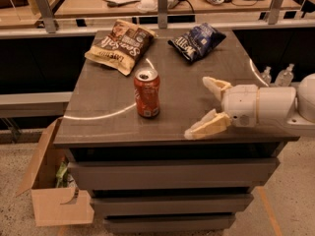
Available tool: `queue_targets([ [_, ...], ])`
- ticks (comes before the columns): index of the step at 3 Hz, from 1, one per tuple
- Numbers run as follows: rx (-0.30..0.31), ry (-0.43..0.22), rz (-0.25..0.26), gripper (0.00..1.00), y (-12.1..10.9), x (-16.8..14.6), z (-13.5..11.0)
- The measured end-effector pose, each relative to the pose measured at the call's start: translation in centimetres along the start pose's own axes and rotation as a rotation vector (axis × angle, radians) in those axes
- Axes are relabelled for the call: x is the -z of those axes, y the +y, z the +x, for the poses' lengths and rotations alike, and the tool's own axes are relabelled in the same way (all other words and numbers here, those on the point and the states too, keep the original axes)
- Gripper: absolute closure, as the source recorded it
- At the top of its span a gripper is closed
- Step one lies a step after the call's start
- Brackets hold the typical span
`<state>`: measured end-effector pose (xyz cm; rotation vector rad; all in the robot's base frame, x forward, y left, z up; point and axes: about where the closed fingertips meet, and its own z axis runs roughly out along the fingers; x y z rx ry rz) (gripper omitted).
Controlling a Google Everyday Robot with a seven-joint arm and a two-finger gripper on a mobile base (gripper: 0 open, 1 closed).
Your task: Knock coke can over
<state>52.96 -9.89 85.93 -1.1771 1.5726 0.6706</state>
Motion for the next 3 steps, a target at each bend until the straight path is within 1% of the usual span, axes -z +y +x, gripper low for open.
queue_targets([
  [1,-0.006,-0.068,0.006,0.0,0.1,-3.2,-0.9],
  [2,-0.013,-0.105,0.019,0.0,0.0,-4.9,-1.6],
  [3,-0.025,-0.129,0.004,0.0,0.1,-6.1,-3.8],
])
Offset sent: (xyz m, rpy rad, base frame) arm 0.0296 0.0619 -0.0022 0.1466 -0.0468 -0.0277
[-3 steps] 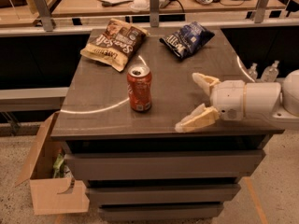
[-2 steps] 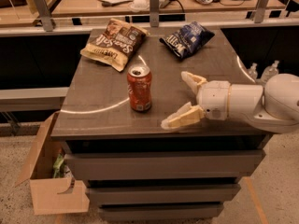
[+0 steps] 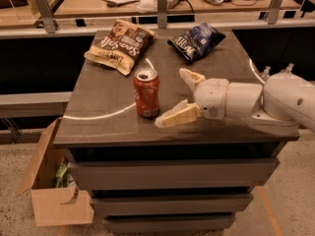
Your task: Knock coke can over
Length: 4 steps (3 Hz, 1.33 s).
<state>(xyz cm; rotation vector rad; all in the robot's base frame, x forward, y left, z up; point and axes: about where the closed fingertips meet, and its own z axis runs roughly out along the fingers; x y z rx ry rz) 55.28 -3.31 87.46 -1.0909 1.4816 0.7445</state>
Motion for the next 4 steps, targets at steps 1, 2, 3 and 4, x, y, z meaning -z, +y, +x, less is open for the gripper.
queue_targets([
  [1,-0.027,-0.005,-0.023,0.0,0.8,-1.5,-1.8],
  [2,-0.039,-0.008,-0.041,0.0,1.2,-2.7,-2.3],
  [3,-0.052,-0.009,-0.075,0.19,1.7,-4.4,-2.2],
  [4,-0.033,0.002,-0.094,0.57,2.0,-4.9,-2.4],
])
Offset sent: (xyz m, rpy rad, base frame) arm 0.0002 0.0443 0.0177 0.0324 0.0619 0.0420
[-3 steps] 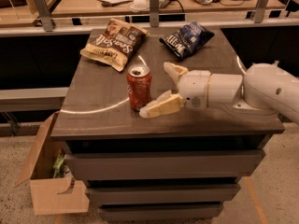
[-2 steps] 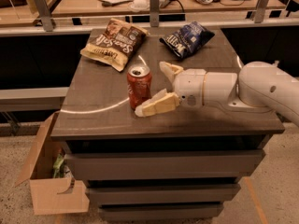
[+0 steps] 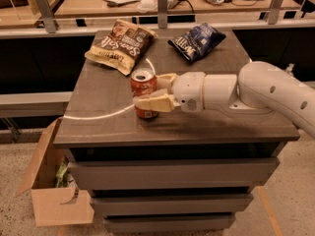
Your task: Knock coke can over
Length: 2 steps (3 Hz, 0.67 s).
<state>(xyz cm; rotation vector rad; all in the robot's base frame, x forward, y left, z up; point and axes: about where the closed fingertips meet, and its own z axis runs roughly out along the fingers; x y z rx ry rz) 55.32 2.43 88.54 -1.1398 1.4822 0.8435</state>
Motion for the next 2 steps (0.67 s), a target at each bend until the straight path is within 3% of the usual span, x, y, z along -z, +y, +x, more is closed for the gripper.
queue_targets([
  [1,0.02,0.008,0.008,0.8,0.0,0.2,-0.3],
  [2,0.208,-0.004,0.171,1.0,-1.7,2.3,-2.7],
])
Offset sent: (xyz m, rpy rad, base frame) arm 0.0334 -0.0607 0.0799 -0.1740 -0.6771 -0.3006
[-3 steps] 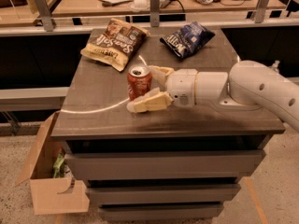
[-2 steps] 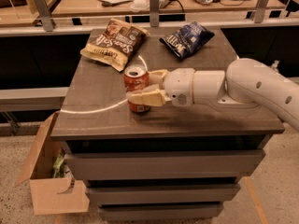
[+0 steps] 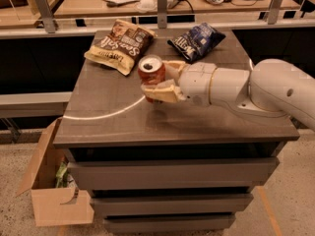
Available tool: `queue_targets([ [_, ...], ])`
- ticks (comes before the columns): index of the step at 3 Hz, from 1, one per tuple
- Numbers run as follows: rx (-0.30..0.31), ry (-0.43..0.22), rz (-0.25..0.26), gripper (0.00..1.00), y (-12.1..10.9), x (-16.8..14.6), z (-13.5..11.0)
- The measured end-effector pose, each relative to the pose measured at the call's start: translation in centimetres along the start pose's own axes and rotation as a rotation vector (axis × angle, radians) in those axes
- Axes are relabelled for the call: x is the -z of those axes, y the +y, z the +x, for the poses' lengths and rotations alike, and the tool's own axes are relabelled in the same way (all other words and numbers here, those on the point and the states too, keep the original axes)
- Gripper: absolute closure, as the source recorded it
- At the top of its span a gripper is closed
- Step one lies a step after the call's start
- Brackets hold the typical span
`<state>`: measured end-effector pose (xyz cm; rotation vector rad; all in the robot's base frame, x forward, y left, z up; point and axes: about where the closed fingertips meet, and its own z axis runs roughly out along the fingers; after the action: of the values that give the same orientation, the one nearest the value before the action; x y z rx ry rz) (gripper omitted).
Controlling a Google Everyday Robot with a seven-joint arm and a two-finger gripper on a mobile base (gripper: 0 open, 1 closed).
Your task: Knock coke can over
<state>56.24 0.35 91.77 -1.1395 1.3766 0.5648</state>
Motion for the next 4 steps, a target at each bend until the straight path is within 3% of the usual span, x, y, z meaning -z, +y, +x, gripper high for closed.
queue_targets([
  [1,0.206,0.013,0.166,1.0,-2.5,1.6,-1.5],
  [2,0.381,0.023,0.266,1.0,-4.0,2.7,-2.6],
  [3,0.432,0.023,0.279,1.0,-4.0,2.6,-3.2],
  [4,0.508,0.072,0.252,1.0,-5.9,2.2,-3.0],
])
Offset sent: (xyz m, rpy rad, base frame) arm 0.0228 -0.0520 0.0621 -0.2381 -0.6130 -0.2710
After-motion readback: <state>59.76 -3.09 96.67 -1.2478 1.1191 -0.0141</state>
